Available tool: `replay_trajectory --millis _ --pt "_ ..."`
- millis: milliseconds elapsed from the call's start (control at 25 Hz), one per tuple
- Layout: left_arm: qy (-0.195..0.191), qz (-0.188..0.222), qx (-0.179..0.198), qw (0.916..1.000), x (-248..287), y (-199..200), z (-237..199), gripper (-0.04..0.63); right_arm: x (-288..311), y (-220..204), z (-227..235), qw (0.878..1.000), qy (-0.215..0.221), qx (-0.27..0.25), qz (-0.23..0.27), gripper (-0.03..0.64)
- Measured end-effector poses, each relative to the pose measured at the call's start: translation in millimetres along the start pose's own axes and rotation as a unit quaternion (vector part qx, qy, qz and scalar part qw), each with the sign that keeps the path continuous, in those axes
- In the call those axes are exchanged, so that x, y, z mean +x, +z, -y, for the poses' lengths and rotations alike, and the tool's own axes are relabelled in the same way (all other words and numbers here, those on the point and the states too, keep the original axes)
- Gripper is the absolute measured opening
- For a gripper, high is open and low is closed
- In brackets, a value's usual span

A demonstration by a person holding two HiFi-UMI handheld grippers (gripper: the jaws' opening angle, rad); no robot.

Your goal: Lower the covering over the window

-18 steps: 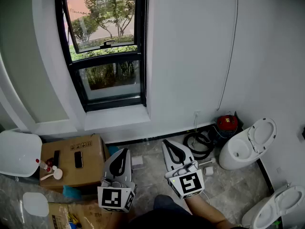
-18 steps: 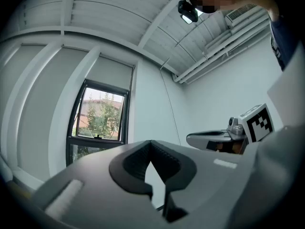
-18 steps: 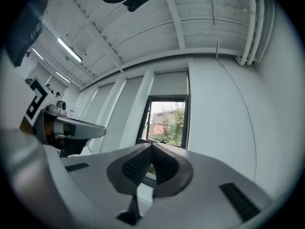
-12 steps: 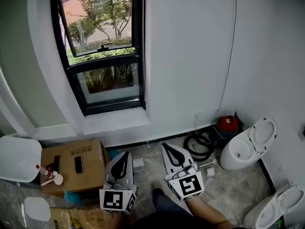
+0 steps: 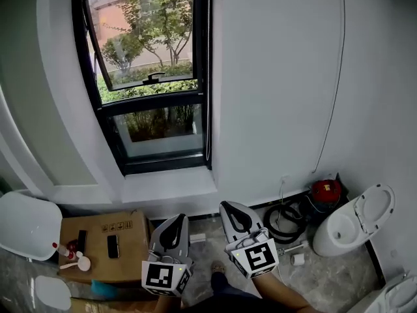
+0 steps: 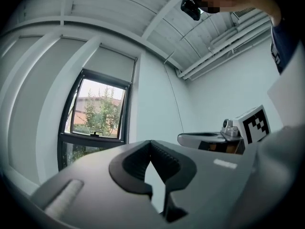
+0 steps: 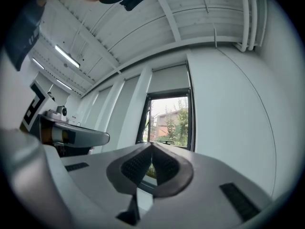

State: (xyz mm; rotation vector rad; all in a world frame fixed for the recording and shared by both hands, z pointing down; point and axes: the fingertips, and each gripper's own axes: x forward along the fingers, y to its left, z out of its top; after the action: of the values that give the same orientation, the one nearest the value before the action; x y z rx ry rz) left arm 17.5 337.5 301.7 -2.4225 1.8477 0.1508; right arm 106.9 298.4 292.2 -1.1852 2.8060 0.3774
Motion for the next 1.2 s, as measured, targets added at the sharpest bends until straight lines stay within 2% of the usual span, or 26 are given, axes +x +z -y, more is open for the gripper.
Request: replay_trajectory --millis 280,360,400,720,960,1200 --pt "0.001 -0.013 -0.020 0.9997 82.7 -8.7 -40.7 0.014 81.2 -21.5 50.1 1.000 0.014 0.025 -0.004 0.012" --pt "0.000 -0.016 -0.019 0.9997 106.0 -12.9 -52.0 0.080 102.8 -27.7 63.1 0.999 0.016 0.029 -0.005 0.012" --pt "-0.001 -0.017 -0.020 0.9997 117.0 -15.3 -56.9 0.092 113.2 -32.2 69.2 0.999 0.018 0.029 -0.006 0.012" --pt "0.016 -0.001 -0.030 0.9994 185.3 -29.1 -109.0 0.092 195.8 -62.0 108.6 0.999 0.040 0.016 -0.011 0.012" --pt "0.037 0.003 -0.038 0.9986 204.4 -37.2 -131.4 0.092 225.5 -73.0 115.8 0.998 0.054 0.018 -0.013 0.012" --pt "0.023 -0.016 -0.044 0.9986 228.0 -57.9 -135.4 0.092 229.7 -98.9 129.3 0.998 0.039 0.033 -0.037 0.012"
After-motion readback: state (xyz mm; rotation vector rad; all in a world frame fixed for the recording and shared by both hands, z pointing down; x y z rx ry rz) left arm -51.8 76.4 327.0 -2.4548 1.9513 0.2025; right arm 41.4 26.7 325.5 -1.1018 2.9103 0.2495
